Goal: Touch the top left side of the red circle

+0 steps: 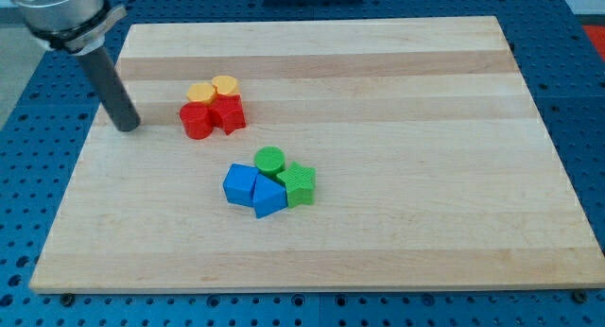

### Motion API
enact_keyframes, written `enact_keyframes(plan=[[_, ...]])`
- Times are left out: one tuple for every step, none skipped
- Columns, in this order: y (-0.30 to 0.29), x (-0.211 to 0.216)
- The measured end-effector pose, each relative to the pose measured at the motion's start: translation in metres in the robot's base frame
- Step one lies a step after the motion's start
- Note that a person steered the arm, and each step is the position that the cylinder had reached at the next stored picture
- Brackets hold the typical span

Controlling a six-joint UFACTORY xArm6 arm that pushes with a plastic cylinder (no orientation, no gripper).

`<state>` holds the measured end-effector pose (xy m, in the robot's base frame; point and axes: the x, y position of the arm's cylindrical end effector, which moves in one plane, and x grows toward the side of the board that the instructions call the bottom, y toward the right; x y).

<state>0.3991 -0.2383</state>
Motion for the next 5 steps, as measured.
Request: enact_keyframes(plan=[[0.041, -0.006], [0.056, -0.005], [0.054, 0.003], [0.046, 0.006], [0.045, 0.011]])
